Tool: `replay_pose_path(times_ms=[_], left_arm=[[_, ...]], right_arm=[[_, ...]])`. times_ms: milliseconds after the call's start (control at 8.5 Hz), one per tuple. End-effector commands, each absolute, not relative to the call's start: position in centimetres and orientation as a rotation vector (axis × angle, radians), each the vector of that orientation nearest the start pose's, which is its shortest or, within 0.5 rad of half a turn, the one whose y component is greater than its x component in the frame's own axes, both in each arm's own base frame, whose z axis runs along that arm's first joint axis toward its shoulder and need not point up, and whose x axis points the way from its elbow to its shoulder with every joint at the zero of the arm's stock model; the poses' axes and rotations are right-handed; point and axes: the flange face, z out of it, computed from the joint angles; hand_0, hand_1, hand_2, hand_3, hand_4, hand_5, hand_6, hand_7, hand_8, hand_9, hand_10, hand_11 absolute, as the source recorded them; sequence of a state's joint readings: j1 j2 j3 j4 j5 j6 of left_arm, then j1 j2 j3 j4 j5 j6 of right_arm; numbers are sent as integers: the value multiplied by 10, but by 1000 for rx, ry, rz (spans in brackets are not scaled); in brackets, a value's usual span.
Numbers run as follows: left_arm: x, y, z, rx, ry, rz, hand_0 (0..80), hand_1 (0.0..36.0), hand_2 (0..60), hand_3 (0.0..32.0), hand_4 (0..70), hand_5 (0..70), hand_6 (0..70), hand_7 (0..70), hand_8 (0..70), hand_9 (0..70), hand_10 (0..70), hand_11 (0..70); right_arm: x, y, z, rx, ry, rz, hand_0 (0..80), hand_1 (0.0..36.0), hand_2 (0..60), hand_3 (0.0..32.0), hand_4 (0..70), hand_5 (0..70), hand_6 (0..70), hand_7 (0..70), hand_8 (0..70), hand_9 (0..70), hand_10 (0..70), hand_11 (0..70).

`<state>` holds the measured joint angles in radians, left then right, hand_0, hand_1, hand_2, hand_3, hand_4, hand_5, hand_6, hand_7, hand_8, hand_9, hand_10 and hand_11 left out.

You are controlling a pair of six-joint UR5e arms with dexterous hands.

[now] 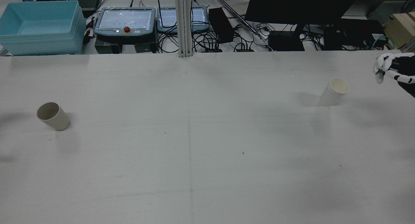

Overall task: Pour water
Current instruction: 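Move the left hand to the beige cup and the right hand toward the other cup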

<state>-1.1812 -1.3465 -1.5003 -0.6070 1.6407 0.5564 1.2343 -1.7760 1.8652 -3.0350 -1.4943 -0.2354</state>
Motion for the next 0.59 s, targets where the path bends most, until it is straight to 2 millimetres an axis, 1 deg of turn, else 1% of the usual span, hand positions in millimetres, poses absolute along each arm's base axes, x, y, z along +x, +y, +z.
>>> replay_pose_path(times_ms=[0, 118, 235, 353, 471], left_arm=[[83, -461, 765, 85, 2114, -1337, 490, 130, 136, 0, 231, 74, 119, 126, 67, 32, 72, 117], [91, -465, 760, 104, 2120, -1310, 486, 124, 131, 0, 234, 71, 113, 121, 56, 26, 70, 115], [106, -471, 756, 123, 2142, -1334, 481, 116, 121, 0, 232, 65, 99, 112, 45, 18, 69, 113], [138, -467, 755, 99, 2161, -1343, 480, 115, 125, 0, 232, 65, 99, 115, 45, 25, 75, 121], [166, -459, 755, 80, 2166, -1360, 476, 110, 127, 0, 232, 63, 97, 113, 45, 25, 69, 112]], right_arm=[[-35, -444, 620, 114, 2720, -2156, 527, 209, 389, 0, 445, 367, 364, 550, 323, 467, 390, 557], [-34, -444, 621, 108, 2715, -2157, 526, 207, 386, 0, 443, 365, 361, 545, 319, 462, 383, 548], [-34, -444, 621, 108, 2715, -2157, 523, 203, 383, 0, 441, 358, 357, 538, 314, 456, 373, 535], [-36, -444, 620, 115, 2719, -2156, 524, 204, 378, 0, 436, 358, 358, 540, 313, 455, 375, 538], [-36, -444, 620, 115, 2719, -2156, 525, 205, 377, 0, 441, 361, 360, 541, 313, 454, 370, 532]])
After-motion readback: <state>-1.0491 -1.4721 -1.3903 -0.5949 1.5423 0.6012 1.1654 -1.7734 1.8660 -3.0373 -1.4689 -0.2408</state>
